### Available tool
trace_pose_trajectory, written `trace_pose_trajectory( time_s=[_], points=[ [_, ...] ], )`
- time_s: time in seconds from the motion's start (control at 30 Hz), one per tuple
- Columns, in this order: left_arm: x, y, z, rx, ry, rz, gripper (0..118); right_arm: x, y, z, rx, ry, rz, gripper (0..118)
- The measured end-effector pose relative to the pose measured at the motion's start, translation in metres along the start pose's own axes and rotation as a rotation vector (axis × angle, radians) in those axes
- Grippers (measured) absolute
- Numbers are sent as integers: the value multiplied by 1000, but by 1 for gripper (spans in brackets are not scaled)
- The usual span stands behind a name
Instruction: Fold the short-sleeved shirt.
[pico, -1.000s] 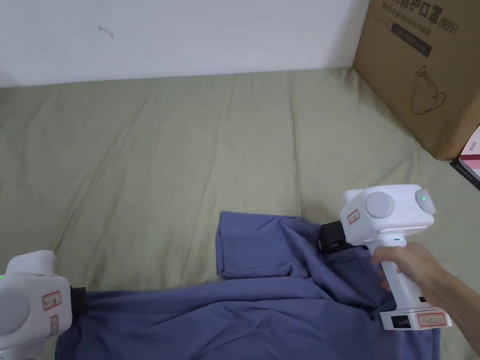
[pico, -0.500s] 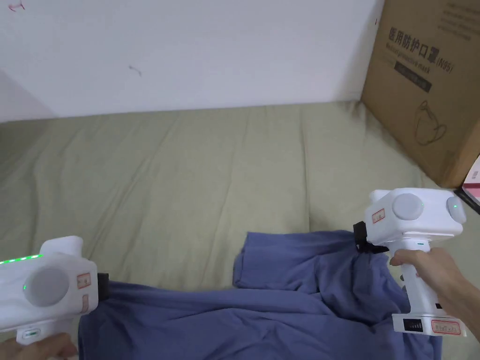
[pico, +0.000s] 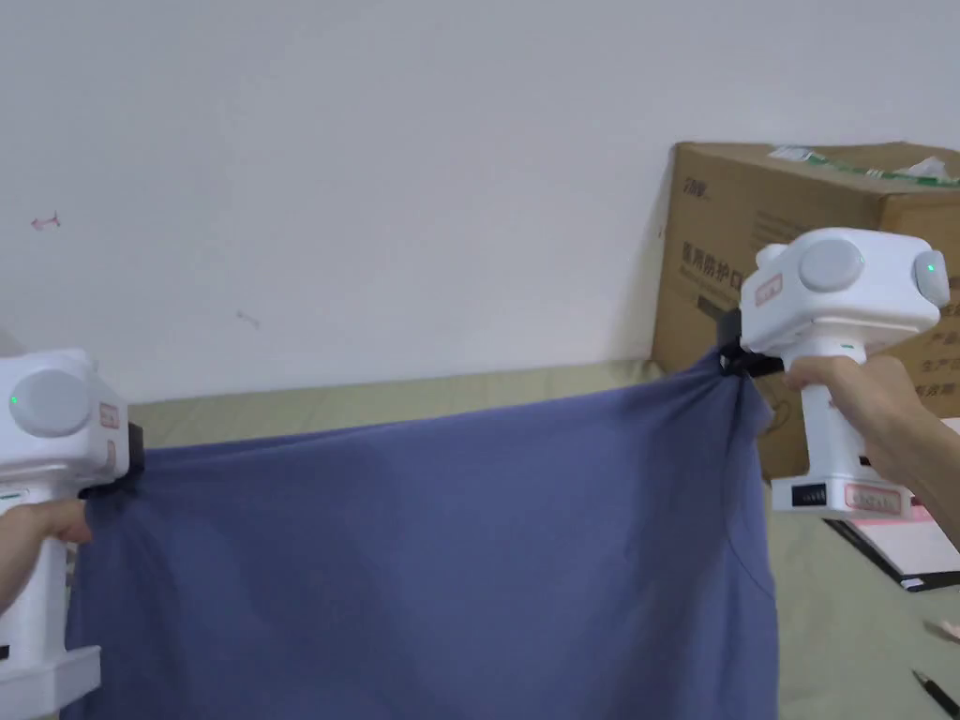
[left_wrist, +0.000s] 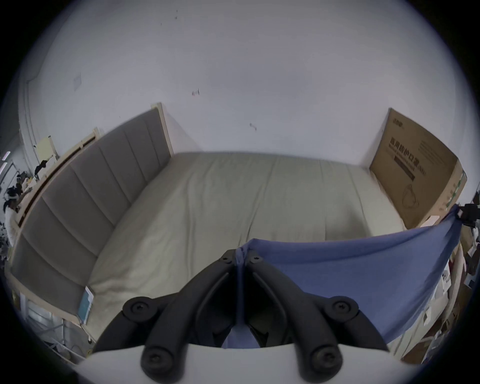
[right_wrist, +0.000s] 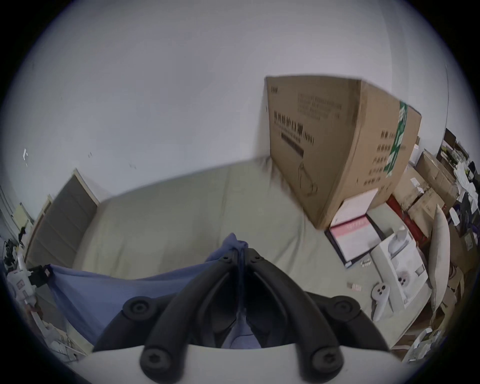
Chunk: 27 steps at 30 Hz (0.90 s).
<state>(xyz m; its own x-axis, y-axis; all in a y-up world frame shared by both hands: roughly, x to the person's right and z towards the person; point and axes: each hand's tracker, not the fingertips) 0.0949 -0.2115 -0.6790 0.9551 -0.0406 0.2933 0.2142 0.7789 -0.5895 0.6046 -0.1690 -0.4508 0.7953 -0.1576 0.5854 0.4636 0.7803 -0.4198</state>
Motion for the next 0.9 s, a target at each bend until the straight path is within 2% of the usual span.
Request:
trace_pose_trajectory(
  time_s=[0.17,0.27,0.4,0.53,0.73,0.83,0.9],
  points=[
    [6,75,26,111,25,5,4,-22,66,27,124,-12,31,4],
    [6,123,31,167,51,2,4,-32,108,38,177,4,17,4],
    [-1,182,40,244,45,105,4,-49,160,53,281,25,-62,4],
    [-4,223,48,303,64,109,4,-73,197,66,344,4,-10,4],
    [-7,247,52,404,89,123,4,-97,212,67,402,-14,3,4],
    [-3,237,35,416,121,118,4,-104,202,45,395,-17,18,4],
    [-2,222,5,384,135,90,4,-107,186,17,356,-34,58,4]
  ],
)
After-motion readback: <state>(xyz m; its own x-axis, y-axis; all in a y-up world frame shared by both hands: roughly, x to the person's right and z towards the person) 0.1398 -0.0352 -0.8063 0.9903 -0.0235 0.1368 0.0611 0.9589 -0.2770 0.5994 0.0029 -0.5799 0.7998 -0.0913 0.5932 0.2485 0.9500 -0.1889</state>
